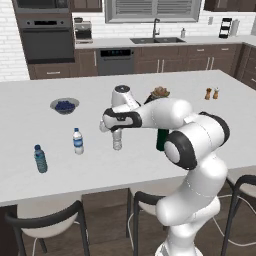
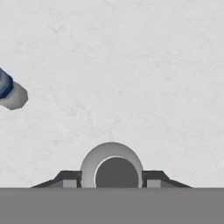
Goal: Move the plastic bottles in the middle to the plastics group, and the glass bottles in the middle to the glass group.
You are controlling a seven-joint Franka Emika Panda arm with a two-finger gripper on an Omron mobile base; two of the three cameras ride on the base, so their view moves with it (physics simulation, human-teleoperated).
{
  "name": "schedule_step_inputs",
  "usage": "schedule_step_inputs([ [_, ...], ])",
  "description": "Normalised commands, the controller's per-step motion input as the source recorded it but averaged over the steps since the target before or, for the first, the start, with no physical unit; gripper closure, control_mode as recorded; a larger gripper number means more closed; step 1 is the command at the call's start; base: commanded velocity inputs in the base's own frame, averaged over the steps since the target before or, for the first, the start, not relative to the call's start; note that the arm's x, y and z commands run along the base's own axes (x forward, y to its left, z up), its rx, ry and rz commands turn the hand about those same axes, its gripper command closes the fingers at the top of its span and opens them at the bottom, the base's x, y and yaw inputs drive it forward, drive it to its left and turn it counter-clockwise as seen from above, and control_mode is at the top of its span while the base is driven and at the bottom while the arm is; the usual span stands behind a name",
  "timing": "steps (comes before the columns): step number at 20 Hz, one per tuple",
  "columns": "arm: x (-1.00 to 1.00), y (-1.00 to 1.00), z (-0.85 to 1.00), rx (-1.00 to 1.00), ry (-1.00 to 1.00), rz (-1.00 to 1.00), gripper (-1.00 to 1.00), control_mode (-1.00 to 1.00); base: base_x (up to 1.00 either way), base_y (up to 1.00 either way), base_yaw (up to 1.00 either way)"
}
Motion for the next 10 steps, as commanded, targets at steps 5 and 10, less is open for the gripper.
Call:
schedule_step_inputs([
  [5,0.02,0.67,0.00,-0.01,0.02,0.05,1.00,-1.00,0.00,0.00,0.00],
  [10,0.00,0.14,0.00,0.01,0.00,0.01,1.00,-1.00,0.00,0.00,0.00],
])
